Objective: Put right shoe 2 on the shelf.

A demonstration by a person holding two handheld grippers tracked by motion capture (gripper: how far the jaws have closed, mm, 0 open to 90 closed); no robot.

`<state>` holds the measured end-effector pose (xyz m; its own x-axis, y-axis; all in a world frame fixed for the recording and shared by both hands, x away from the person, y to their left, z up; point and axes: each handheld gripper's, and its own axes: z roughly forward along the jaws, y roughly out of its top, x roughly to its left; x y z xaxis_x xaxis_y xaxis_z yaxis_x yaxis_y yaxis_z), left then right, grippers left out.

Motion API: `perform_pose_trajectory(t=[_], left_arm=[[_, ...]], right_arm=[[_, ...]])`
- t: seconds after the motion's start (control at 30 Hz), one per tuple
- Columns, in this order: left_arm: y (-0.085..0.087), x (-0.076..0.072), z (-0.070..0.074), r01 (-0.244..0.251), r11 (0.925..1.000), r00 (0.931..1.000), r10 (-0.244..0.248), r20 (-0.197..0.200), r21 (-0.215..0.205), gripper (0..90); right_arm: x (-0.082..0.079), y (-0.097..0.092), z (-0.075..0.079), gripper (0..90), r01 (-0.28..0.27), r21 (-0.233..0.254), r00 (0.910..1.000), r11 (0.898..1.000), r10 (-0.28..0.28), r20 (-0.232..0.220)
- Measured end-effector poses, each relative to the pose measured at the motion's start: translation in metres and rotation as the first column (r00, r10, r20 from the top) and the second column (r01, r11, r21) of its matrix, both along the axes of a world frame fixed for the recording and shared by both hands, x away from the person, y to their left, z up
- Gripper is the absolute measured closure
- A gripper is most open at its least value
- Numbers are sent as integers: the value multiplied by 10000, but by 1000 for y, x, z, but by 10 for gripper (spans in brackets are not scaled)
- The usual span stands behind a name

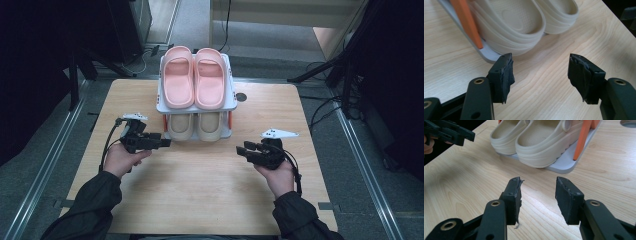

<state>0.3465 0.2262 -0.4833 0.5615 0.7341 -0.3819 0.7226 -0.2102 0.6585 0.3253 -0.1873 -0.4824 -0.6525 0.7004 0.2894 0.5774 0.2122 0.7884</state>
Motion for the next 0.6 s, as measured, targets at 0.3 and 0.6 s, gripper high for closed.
perform_pose_trajectory(t=[0.3, 0.6], left_arm=[[-14, -5, 0, 439, 9990, 9990, -440, 78, 20, 371], [-17, -4, -2, 405, 9991, 9992, -404, -64, 101, 363]], right_arm=[[1, 9, -1, 547, -233, 54, 9997, 9997, 232, 10], [2, 10, -2, 529, -355, -195, 9994, 9992, 355, 20]])
